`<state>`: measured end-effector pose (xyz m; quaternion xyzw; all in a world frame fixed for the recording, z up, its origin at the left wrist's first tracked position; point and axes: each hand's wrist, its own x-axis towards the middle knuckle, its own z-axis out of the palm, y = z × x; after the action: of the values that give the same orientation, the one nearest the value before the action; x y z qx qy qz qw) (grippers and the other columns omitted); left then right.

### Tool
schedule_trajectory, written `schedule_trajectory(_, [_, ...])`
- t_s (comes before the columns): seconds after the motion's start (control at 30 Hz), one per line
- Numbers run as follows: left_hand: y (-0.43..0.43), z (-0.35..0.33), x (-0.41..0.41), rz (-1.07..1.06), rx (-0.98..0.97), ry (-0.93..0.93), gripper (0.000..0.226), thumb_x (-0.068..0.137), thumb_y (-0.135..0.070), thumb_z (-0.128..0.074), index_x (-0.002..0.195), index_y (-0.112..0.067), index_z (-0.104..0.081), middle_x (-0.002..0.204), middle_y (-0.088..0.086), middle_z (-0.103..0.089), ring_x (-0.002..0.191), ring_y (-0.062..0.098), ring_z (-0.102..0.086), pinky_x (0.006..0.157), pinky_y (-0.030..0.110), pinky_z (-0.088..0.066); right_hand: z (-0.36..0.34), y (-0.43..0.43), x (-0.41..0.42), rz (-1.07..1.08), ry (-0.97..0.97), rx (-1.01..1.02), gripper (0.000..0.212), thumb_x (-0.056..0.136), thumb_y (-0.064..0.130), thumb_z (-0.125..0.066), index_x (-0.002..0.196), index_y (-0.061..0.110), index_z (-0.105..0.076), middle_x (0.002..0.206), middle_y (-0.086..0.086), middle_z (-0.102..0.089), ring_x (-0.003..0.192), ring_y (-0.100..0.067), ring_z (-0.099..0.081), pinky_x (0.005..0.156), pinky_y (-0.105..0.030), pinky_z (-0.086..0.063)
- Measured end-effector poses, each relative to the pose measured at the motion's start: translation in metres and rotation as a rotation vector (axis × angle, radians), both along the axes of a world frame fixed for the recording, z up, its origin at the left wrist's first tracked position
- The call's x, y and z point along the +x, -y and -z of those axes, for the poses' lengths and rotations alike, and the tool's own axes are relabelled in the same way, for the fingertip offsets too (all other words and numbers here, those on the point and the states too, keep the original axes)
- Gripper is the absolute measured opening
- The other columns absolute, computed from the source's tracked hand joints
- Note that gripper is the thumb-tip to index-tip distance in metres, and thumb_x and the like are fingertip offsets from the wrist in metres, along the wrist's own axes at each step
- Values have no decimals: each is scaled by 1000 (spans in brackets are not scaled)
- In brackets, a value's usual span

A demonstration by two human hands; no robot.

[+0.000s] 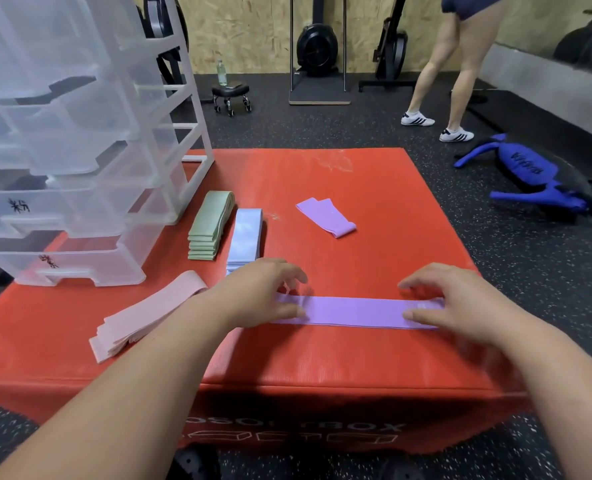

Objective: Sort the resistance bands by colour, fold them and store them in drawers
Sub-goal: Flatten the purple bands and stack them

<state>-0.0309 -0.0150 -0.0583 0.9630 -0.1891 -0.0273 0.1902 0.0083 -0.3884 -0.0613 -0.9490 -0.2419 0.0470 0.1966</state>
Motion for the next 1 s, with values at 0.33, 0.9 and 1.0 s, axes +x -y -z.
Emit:
schedule_trajectory(0.33, [13, 7, 31, -123, 5, 187, 32, 90, -35, -73, 122, -31, -71, 112, -8, -69, 109, 22, -58, 95, 43, -50, 7, -92, 45, 70, 95, 2, 51, 89, 53, -73, 137, 38, -62, 142, 9, -53, 128, -20, -48, 111, -39, -42])
schedule_trajectory(0.9, [19, 13, 69, -181, -69, 298, 26, 87, -33, -73, 113, -29, -74, 108, -6, -71, 101, 26, -59, 90, 45, -51, 10, -147, 92, 240, 189, 123, 32, 98, 29, -65, 130, 26, -70, 127, 3, -72, 116, -24, -65, 99, -39, -51])
schedule_trajectory(1.0, [21, 11, 69, -222, -114, 315, 26, 88, -33, -73, 114, -29, -73, 108, -6, -71, 101, 26, -60, 90, 44, -52, -5, -137, 89, 343, 205, 408, 24, 87, 13, -76, 105, 28, -80, 96, 14, -78, 87, -4, -72, 83, -17, -51])
